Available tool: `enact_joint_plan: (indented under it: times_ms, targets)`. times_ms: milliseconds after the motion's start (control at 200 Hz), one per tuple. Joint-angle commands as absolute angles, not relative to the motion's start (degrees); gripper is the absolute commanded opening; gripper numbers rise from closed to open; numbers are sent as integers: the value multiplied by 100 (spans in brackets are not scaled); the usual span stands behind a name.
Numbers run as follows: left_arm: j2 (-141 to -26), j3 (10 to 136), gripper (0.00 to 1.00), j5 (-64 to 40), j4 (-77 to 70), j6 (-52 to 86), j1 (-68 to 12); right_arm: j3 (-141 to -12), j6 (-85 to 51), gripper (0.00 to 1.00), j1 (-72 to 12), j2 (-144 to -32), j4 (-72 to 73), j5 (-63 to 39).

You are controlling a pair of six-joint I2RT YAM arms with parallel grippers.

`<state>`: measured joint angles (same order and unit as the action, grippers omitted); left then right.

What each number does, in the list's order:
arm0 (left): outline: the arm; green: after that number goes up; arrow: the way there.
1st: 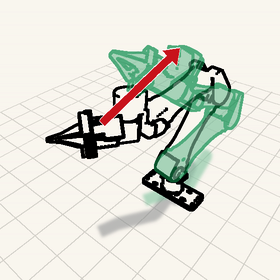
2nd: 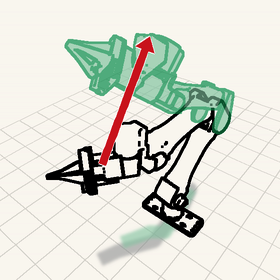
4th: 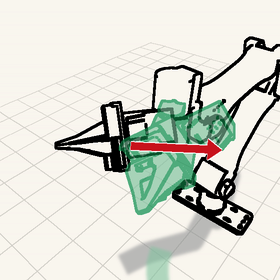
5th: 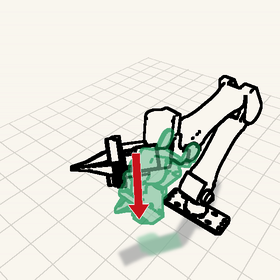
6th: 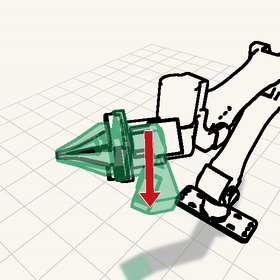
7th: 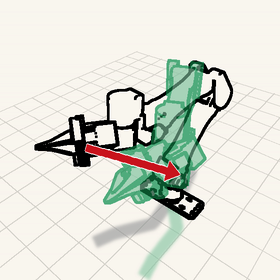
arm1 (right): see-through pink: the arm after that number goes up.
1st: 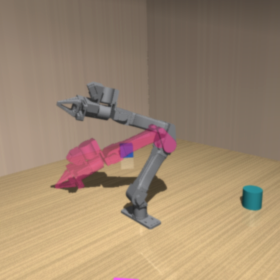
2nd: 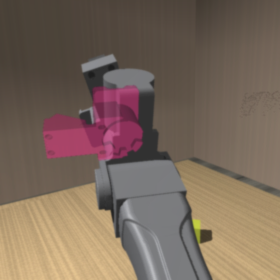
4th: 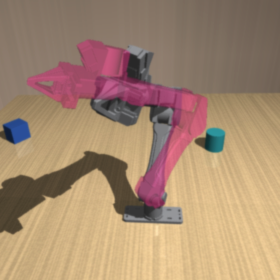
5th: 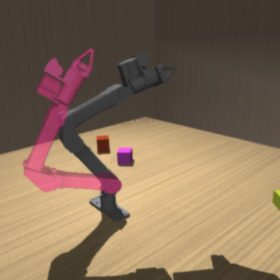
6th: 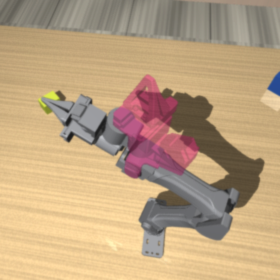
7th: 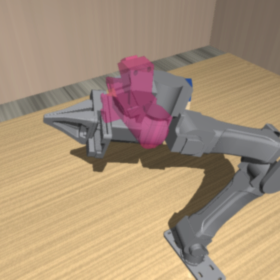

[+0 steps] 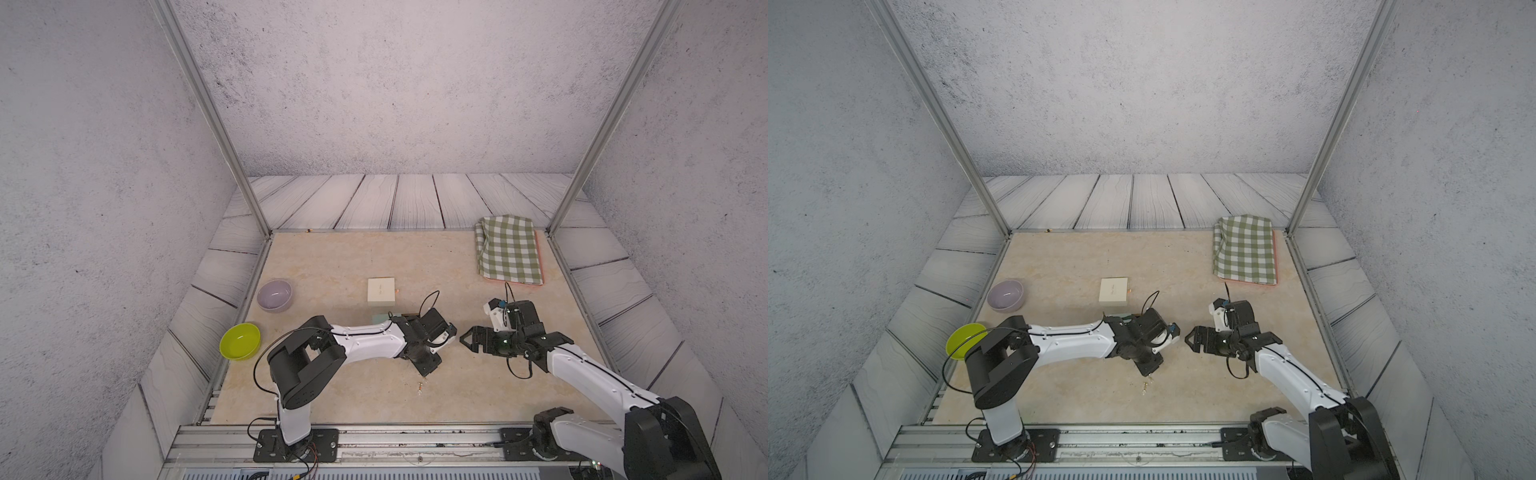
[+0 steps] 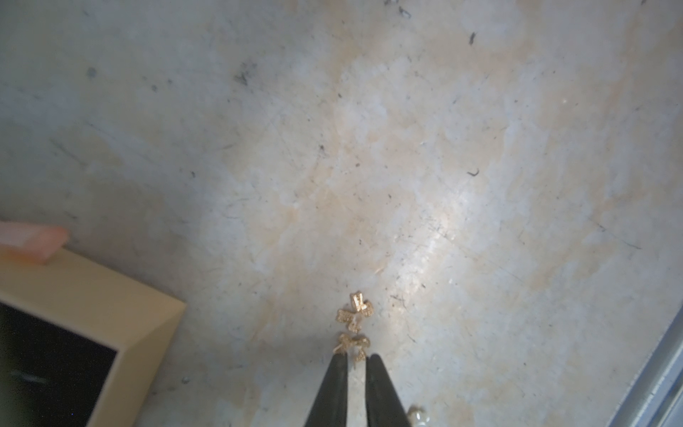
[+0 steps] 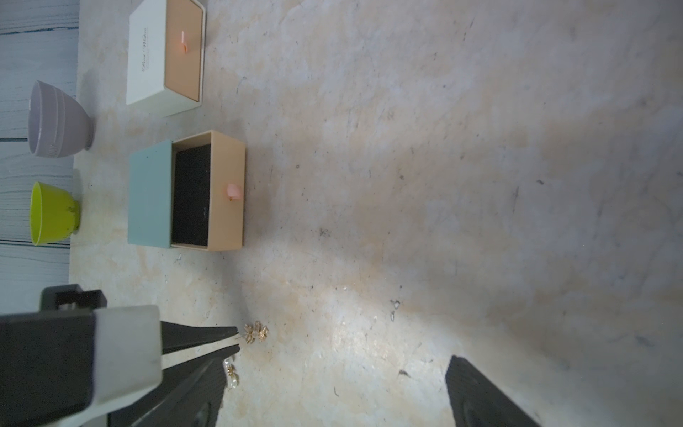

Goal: Place the earrings into the drawer-style jewelry box
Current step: Pick up the earring from the center of the board.

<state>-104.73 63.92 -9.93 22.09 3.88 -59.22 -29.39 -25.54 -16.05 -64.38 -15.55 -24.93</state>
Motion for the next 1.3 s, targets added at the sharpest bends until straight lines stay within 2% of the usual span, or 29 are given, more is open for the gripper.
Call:
enact_joint_plan:
  times_ms: [0, 260, 585, 796, 946, 1051, 1166, 1231, 1296]
  targets:
    - [-10573, 6516, 15, -1032, 2344, 352, -5911, -2885, -2610, 96, -1576, -6460, -1537, -2516]
    - [-10601, 6518, 15, -1041, 2342, 360, -5909, -2883, -2610, 96, -1567, -6478, -1503, -2540]
    - [-10565, 6489, 0, -1094, 2298, 395, -5909, -2865, -2619, 96, -1553, -6442, -1504, -2536]
    - [-10498, 6460, 0, -1138, 2323, 439, -5902, -2861, -2585, 96, -1535, -6369, -1533, -2531]
    - [-10016, 6378, 0, -1230, 2323, 753, -5839, -2965, -2496, 94, -1538, -6003, -1514, -2648]
    - [-9542, 6198, 0, -1719, 2158, 1075, -5590, -2685, -2591, 88, -1534, -5332, -458, -3006]
    - [-9037, 5997, 0, -2585, 1954, 1445, -5095, -1564, -3065, 79, -1584, -4543, 2599, -2884]
    - [-8764, 5869, 0, -3145, 1852, 1593, -4727, -1209, -2873, 80, -1750, -4454, 3894, -2524]
    - [-8464, 5819, 0, -3617, 1833, 1653, -4389, -1464, -2241, 82, -1927, -4707, 3994, -2616]
